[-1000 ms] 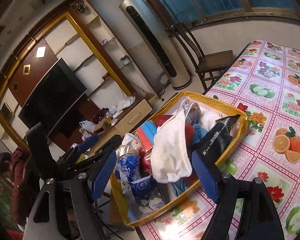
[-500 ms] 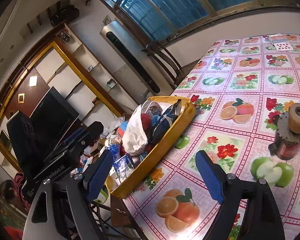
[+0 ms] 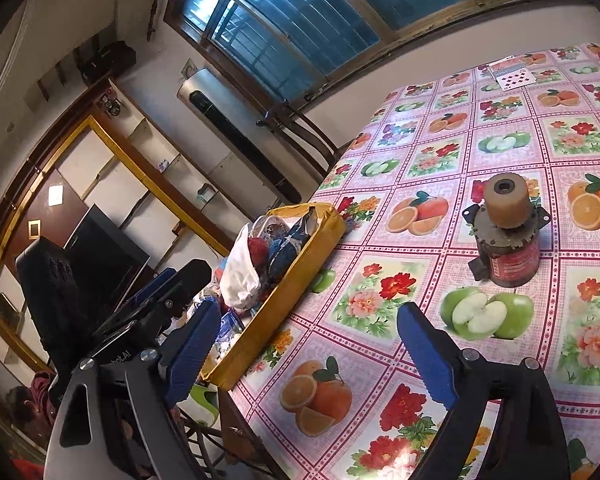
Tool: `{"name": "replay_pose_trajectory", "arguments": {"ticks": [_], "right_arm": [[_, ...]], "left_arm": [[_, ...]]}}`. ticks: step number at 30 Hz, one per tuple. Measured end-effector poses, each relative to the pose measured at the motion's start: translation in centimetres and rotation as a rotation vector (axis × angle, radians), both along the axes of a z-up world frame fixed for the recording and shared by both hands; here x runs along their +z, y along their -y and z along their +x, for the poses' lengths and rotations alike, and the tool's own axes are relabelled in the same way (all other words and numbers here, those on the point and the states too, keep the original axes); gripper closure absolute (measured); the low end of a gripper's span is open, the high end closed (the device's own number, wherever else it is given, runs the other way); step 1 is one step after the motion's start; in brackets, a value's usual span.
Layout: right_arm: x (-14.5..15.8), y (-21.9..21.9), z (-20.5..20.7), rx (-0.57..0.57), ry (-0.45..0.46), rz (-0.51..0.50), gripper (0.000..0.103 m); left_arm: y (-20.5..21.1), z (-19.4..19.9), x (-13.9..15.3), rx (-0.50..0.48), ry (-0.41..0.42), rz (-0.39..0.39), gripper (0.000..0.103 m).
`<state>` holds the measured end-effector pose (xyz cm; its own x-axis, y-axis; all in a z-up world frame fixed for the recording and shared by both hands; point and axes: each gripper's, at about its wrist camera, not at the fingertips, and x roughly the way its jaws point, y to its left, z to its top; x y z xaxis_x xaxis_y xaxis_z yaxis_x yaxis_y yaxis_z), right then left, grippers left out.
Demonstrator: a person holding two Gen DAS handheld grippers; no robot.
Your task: Organize soft objects
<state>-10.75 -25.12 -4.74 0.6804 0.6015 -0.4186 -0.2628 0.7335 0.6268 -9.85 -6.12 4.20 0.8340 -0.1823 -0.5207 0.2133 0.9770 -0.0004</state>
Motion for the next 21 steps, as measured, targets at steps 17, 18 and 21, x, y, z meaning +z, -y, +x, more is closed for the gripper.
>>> {"name": "replay_pose_trajectory", "arguments": {"ticks": [17,18,21], "right_arm": [[-1.3,-1.0,0.4,0.010,-0.033,0.000,0.007],[-1.3,-0.9,0.4,0.009,-0.034,-0.002,0.007],[-1.3,-0.8,0.3,0.006,-0.034,-0.004,0.007]], "left_arm": [[0.4,0.8,-0.8,-0.046,-0.040,0.014,0.000],[0.4,1.0,-0.9,-0.040,-0.044,0.015,0.000],[0.3,1.3,-1.1,-0.034,-0.056,0.017,0.000]]}}
